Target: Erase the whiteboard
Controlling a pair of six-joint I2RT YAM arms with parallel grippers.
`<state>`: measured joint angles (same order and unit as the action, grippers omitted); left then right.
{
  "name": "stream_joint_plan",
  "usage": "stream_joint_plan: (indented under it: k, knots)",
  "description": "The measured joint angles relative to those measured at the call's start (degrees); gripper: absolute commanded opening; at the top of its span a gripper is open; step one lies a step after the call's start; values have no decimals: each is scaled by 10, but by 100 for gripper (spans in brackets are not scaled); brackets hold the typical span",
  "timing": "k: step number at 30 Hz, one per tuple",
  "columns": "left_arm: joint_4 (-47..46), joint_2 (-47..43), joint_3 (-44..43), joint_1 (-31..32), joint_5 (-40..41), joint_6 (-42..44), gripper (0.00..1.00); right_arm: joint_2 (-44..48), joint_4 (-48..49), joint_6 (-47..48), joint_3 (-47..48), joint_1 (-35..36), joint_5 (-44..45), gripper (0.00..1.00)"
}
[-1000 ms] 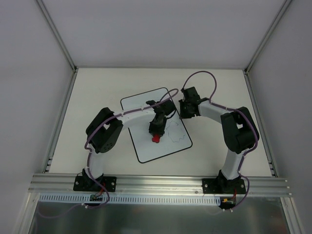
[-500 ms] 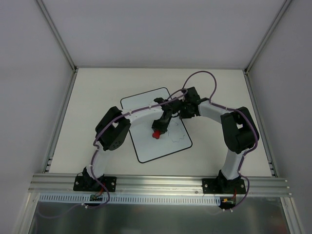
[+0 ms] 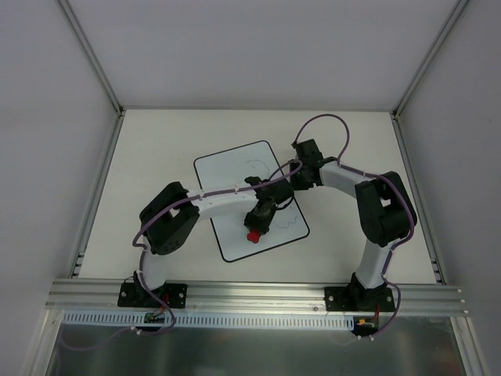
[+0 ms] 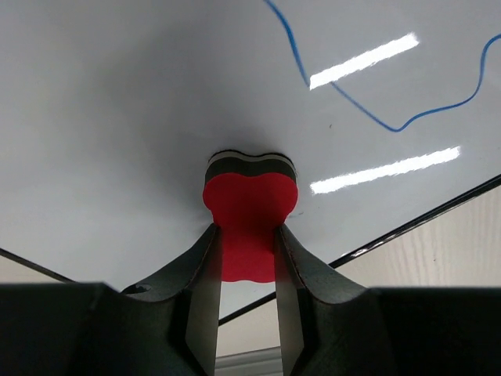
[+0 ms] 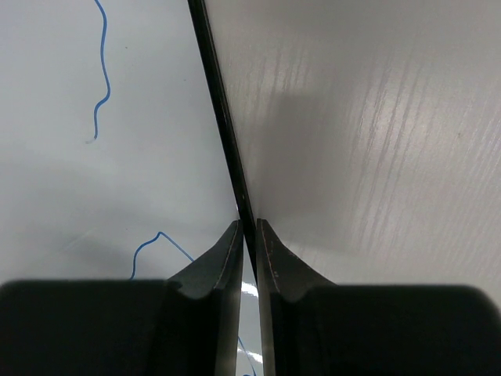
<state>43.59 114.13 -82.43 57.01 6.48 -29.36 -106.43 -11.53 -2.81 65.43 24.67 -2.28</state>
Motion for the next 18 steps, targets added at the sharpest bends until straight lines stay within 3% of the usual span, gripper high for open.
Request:
stream_joint_plan:
  k: [8,13,18]
  knots:
    - [-38,-77,110,-11,-3,-29,0,0,0,0,0,0,0,15]
    - [-40,-126,172,-67,-19,-42,0,0,0,0,0,0,0,15]
    - [-16,-132,174,-111,-12,-40,0,0,0,1,0,0,0,15]
